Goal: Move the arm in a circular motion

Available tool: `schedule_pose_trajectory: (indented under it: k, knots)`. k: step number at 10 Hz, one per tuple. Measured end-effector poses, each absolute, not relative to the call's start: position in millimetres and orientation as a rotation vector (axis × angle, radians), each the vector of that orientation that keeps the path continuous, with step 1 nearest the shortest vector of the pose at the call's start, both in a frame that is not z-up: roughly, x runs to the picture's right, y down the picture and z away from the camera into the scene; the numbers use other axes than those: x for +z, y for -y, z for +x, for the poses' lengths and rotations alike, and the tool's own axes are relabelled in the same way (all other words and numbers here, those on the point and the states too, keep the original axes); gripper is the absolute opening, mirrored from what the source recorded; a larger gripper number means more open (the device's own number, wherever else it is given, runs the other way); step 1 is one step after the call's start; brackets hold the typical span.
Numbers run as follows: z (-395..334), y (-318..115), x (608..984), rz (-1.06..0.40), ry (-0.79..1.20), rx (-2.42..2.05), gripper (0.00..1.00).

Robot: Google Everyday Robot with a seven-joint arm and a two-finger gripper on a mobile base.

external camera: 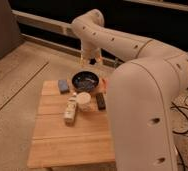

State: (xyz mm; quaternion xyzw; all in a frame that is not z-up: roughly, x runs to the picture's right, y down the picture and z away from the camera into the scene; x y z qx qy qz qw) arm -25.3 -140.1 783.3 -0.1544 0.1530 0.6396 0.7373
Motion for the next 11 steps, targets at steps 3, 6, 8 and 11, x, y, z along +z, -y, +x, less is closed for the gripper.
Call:
schedule_pose_trajectory:
  k: [3,6,8,11]
  knots:
    - [-81.9,149.0,778.0,-0.379,-0.246,1.298,0.65]
    - [-137.7,139.7,767.7,-0.405,-0.194,1.208,0.65]
    - [-155.0,126.7,761.6,-0.424,-0.19,1.187,0.65]
    - [-170.0,82.3,745.8,-0.451,-0.218,1.176,0.65]
